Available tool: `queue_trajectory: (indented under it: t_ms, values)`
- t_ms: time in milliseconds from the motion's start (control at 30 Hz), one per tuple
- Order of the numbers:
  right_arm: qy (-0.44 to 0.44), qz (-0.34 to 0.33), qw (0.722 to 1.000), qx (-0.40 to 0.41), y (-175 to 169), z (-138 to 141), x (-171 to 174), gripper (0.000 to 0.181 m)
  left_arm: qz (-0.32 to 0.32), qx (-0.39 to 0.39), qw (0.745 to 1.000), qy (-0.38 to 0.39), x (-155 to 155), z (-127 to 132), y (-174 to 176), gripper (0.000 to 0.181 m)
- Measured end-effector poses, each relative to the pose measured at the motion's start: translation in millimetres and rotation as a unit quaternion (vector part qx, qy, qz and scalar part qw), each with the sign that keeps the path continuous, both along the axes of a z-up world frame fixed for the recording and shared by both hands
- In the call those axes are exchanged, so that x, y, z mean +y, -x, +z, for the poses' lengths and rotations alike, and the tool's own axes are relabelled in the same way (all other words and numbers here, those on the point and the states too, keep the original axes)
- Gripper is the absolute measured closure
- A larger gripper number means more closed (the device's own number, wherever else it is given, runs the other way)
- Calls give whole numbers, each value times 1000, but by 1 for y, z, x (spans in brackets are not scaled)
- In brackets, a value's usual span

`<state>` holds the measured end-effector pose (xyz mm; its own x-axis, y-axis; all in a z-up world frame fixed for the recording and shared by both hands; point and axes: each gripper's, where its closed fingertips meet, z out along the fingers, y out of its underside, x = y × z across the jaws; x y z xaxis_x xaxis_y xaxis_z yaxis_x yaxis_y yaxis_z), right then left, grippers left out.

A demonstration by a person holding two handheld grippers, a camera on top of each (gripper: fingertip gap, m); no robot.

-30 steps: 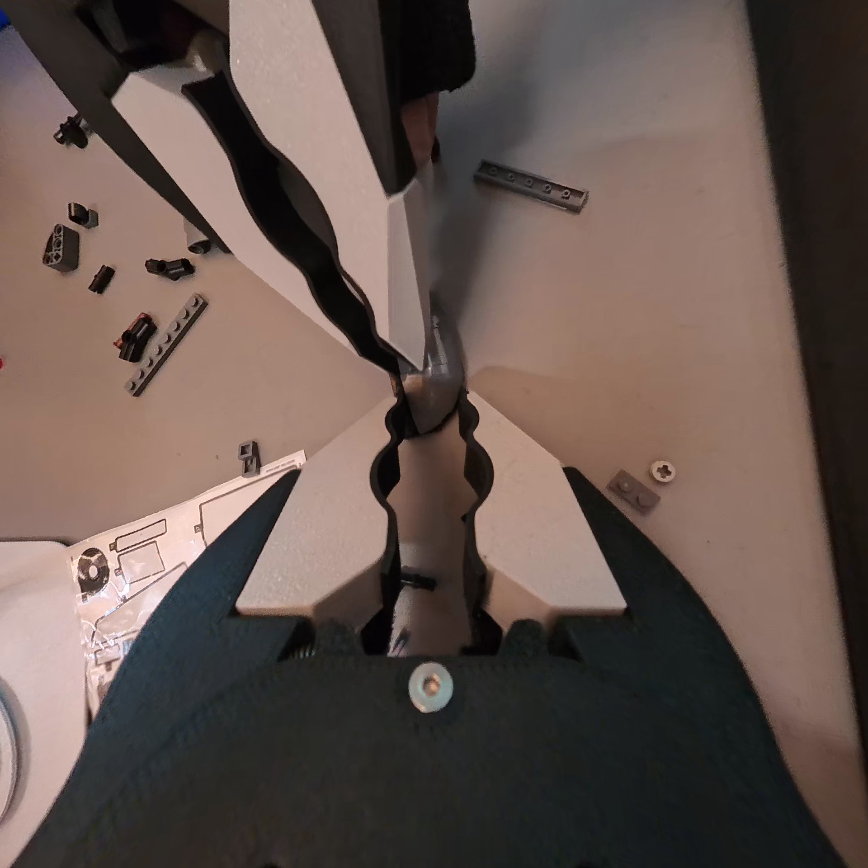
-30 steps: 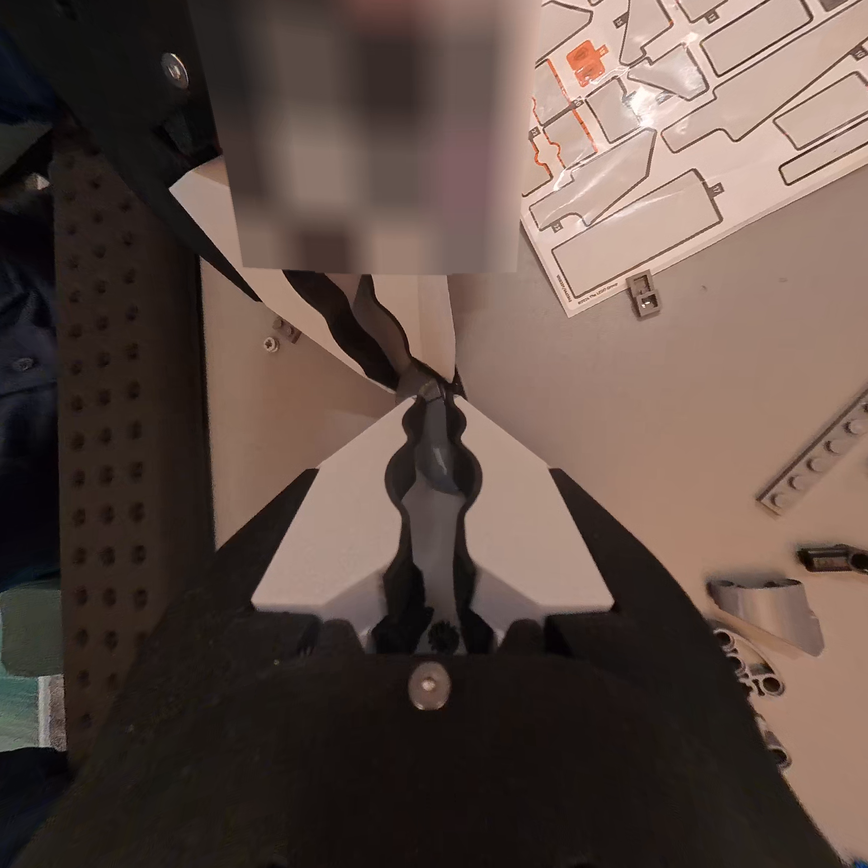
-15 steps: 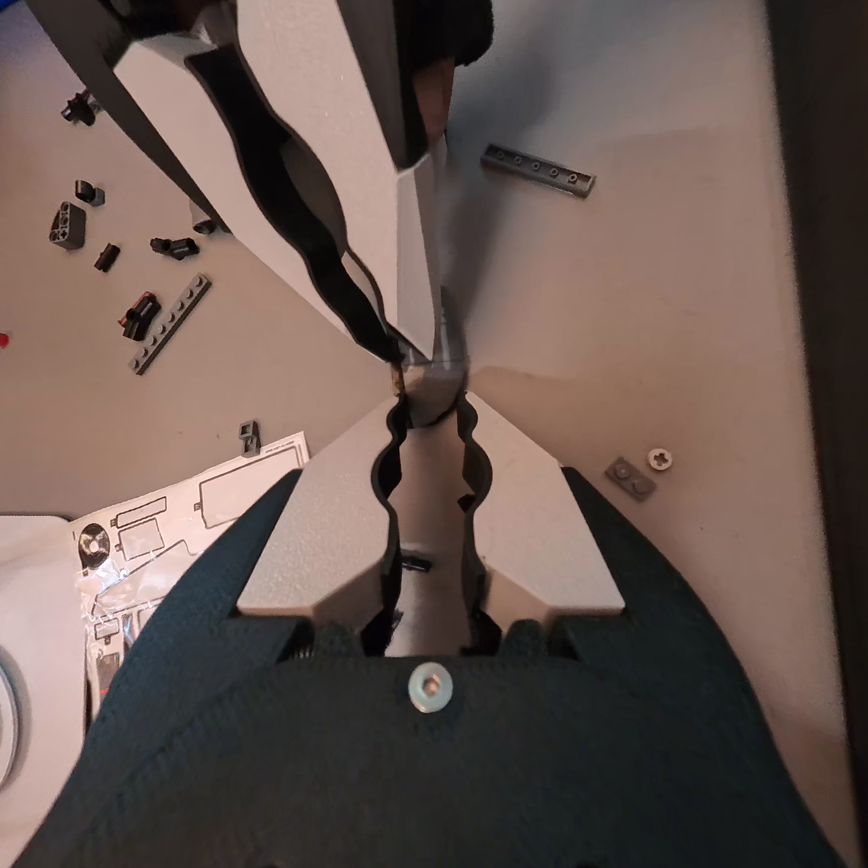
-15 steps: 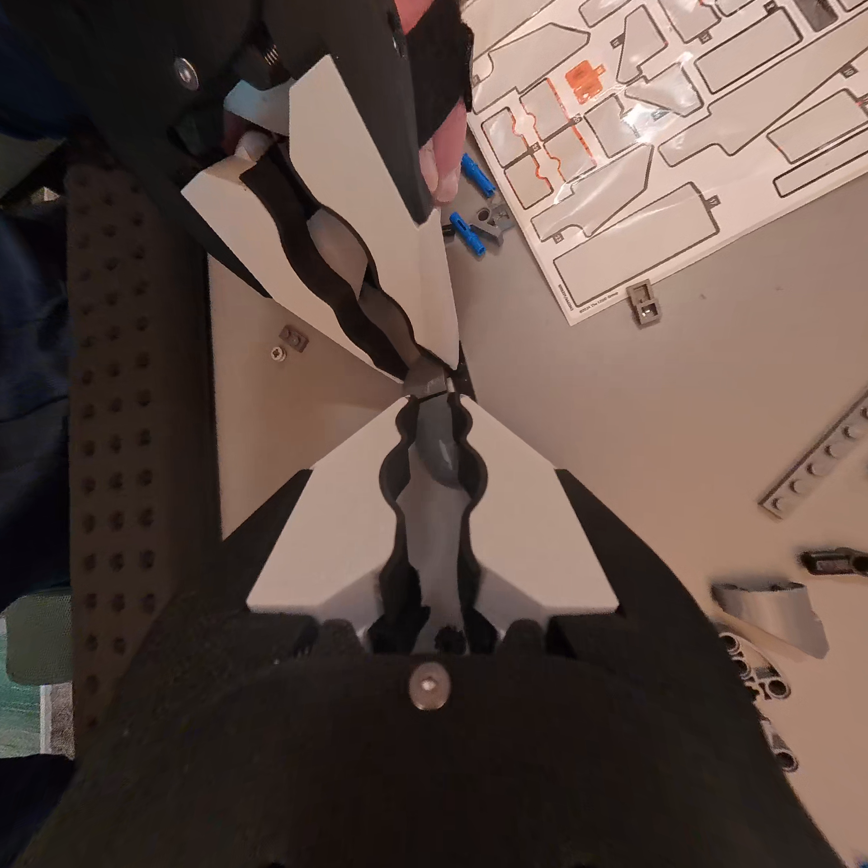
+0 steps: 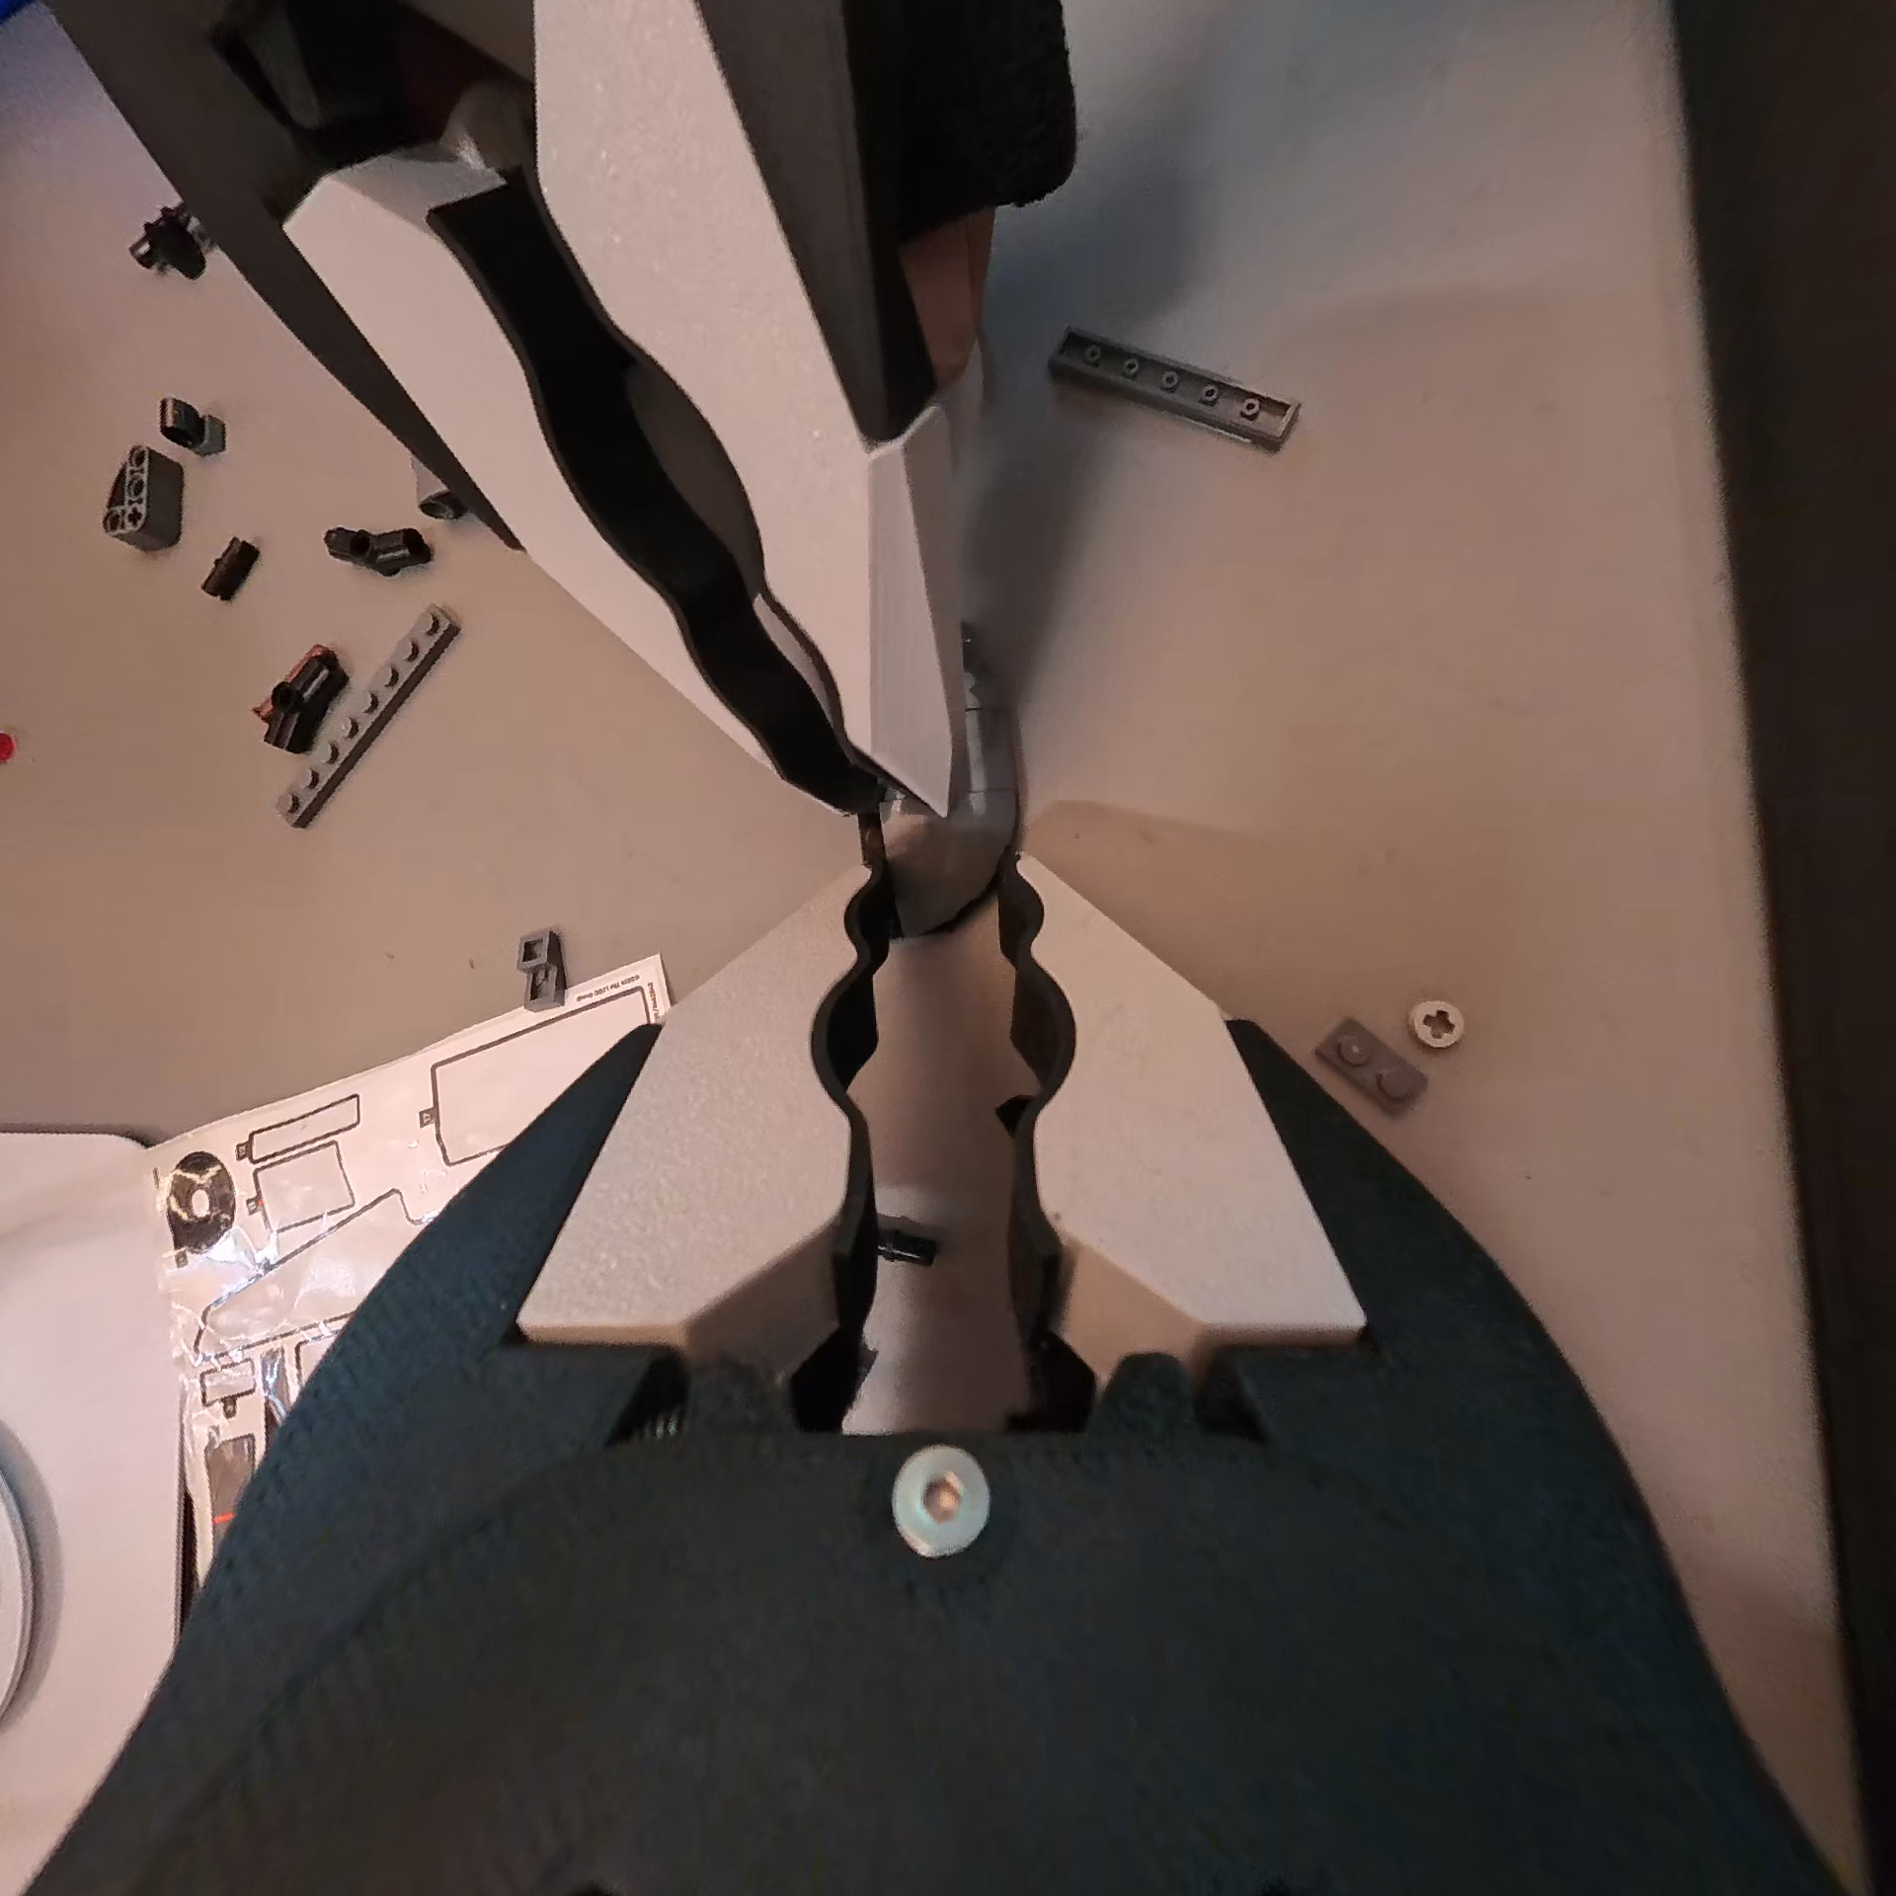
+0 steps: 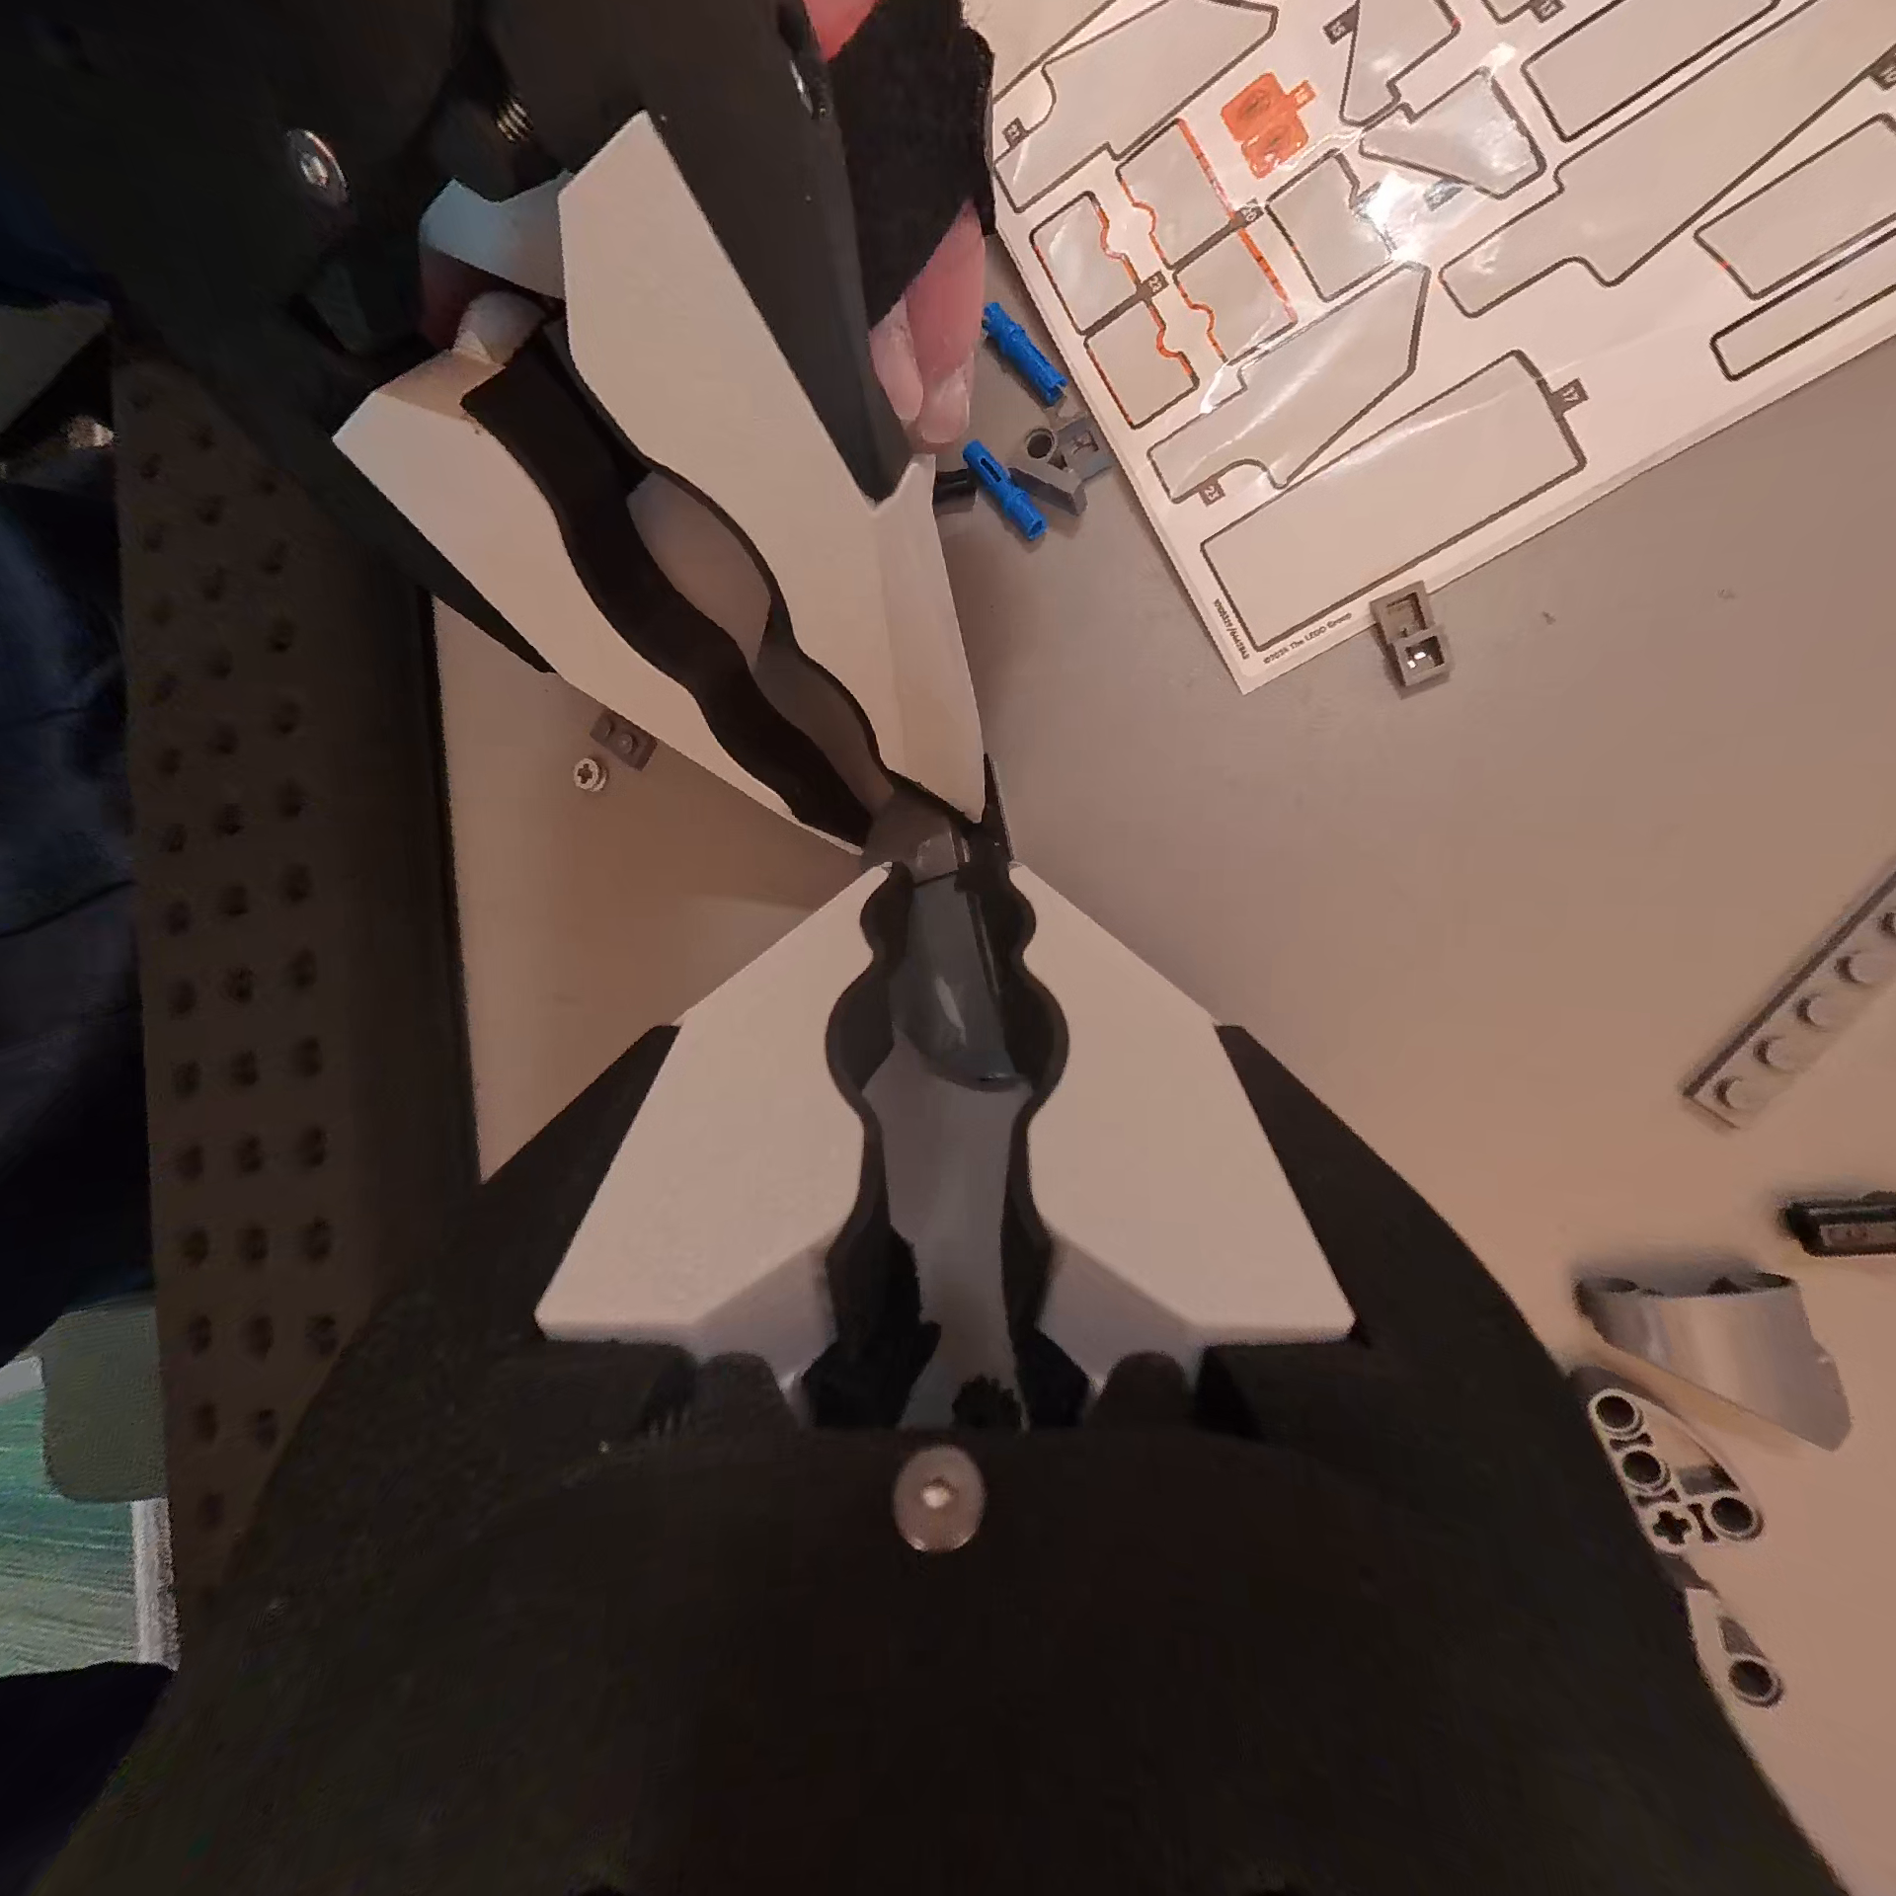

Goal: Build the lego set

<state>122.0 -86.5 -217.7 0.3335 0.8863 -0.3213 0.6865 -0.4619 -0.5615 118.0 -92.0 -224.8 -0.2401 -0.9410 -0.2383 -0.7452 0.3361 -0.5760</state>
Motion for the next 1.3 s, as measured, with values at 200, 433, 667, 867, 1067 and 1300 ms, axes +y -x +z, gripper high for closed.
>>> queue_trajectory:
  t_ms: [200,433,667,867,1067,1300]
  values:
    - [8,-5,1000,-5,1,0,-1,168,-2,1,1000,0,-1,0,-1,163]
    - [5,-2,1000,-1,0,0,-1,170,-1,1,1000,2,0,0,-2,163]
    - [9,2,1000,17,0,1,-1,173,-5,-1,1000,-1,-1,0,-3,163]
    - [3,8,1000,13,-1,1,-1,173,-9,1,1000,-6,-2,0,-5,162]
    - [-1,12,1000,7,-1,1,-3,173,-17,4,1000,-15,-3,0,-6,162]
    - [-11,16,1000,14,1,1,-1,178,-24,3,1000,-11,-5,0,-6,162]
